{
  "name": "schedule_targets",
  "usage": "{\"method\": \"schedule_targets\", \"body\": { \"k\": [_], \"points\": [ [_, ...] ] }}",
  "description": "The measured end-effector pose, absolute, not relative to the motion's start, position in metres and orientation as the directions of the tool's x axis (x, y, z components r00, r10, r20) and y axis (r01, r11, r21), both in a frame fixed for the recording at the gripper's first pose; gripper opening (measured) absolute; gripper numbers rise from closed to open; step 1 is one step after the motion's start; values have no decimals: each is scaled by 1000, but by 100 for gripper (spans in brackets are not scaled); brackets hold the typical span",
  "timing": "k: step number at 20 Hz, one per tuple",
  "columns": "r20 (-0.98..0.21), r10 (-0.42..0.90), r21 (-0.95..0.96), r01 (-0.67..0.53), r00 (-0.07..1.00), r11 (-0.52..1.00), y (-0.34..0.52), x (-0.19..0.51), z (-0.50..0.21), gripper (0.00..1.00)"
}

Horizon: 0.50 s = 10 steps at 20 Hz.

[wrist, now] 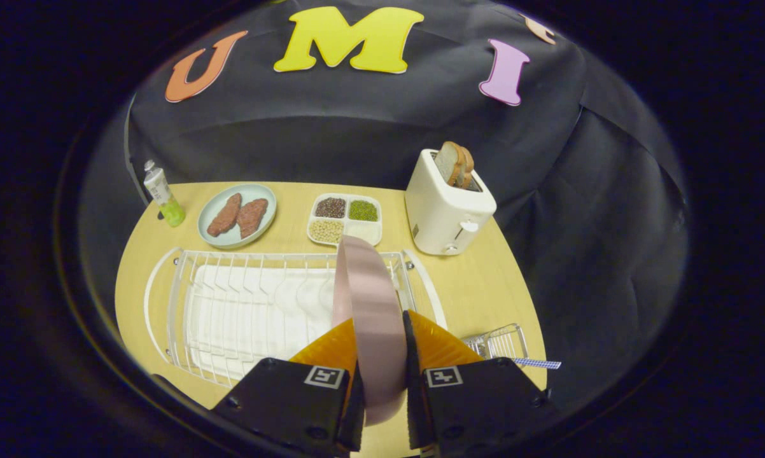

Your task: Take the plate from the dish rack, then take the spoon from the basket and place it into the plate.

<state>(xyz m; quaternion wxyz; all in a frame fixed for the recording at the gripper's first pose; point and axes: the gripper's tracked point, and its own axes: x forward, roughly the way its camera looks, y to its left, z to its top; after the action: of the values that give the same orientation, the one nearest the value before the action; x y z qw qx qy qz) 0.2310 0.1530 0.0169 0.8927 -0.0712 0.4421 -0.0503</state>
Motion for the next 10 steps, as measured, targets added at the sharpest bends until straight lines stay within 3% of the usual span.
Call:
{"method": "schedule_targets", "body": {
  "k": [5, 10],
  "points": [
    [-790, -138, -146, 34, 598, 989, 149, 227, 16, 33],
    [-720, -203, -289, -21, 664, 957, 169, 236, 46, 33]
  ]
}}
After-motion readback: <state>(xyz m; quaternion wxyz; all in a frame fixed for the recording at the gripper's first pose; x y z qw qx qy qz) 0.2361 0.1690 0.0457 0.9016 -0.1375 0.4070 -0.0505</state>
